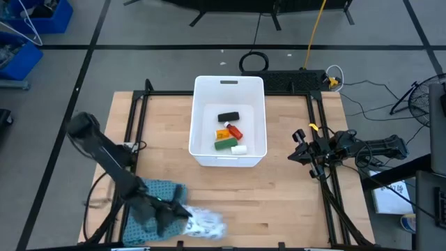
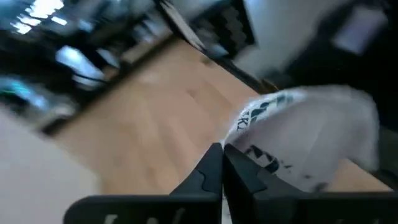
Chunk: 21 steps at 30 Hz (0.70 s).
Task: Pick & place medical supplies in basket/bin
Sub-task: Put the white mailer bag into the bin
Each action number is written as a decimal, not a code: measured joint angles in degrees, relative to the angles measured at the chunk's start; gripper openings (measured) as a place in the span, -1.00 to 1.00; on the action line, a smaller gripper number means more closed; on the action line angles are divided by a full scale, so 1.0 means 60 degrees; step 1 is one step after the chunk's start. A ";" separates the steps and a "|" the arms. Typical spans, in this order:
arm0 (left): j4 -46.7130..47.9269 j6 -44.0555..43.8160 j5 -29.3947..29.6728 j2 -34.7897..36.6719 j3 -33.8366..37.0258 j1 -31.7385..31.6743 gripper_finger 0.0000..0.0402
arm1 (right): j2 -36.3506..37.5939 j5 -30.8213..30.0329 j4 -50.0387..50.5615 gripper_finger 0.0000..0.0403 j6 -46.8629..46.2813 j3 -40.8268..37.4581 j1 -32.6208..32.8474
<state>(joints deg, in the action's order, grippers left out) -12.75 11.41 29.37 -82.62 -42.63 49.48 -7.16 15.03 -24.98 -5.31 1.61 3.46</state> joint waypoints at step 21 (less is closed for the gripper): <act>0.4481 0.1903 0.2878 0.7234 0.0007 0.0707 -1.00 | 0.0000 0.0014 0.0143 -1.00 0.0283 0.0000 0.0002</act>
<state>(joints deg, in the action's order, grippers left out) 14.13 22.83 46.63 -39.21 -42.59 53.72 -7.16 15.11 -24.12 -3.62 1.61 3.48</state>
